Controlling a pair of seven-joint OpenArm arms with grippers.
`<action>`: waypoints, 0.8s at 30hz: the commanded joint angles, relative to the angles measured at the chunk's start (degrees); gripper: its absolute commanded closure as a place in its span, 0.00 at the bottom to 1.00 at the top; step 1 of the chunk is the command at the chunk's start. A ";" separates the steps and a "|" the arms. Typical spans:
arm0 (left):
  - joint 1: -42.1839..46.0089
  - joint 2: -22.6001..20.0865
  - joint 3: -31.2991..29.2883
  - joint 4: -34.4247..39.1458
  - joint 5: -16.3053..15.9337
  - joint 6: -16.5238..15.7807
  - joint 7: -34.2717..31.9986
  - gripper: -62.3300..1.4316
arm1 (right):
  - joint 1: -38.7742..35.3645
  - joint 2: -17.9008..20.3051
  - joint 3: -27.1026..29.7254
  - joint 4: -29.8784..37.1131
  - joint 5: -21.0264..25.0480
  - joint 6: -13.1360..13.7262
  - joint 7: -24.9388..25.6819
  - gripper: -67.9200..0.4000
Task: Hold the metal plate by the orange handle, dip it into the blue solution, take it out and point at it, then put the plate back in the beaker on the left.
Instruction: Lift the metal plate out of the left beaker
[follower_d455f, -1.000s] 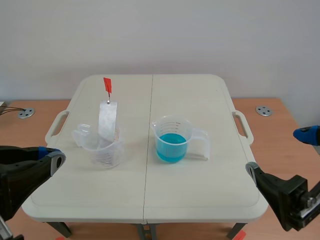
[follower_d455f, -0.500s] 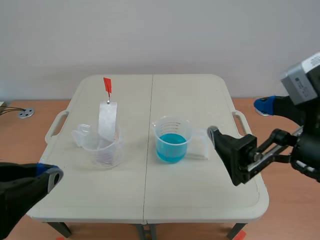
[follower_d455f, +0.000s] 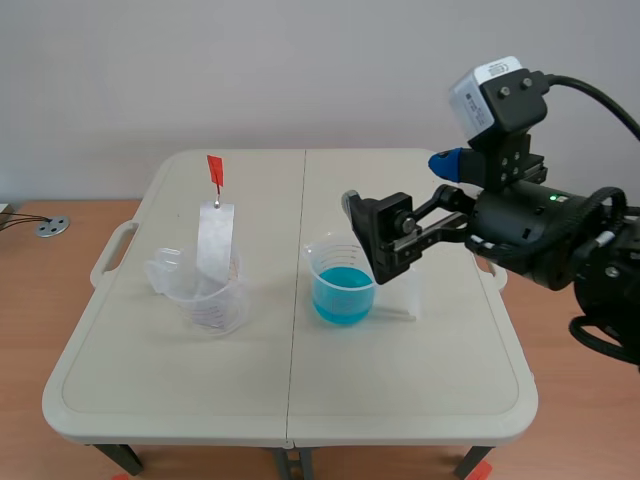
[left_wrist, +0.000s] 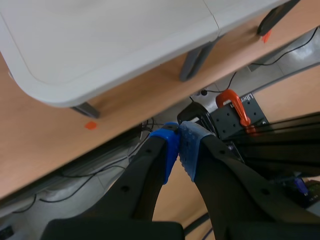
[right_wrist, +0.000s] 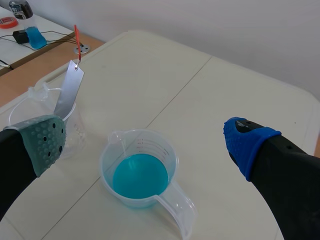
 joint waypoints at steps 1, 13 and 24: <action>1.29 -0.02 -0.11 0.46 -0.37 -0.35 -0.55 0.94 | 2.78 -0.81 -0.74 -1.09 0.42 -0.17 0.15 0.02; 5.01 0.00 -0.11 0.44 -0.39 -0.37 1.40 0.94 | 19.96 -9.81 -9.70 -20.98 0.37 1.14 -1.11 0.02; 5.01 0.00 -0.11 0.44 -0.39 -0.39 1.38 0.94 | 31.89 -18.73 -14.97 -35.50 -0.57 1.33 -1.11 0.02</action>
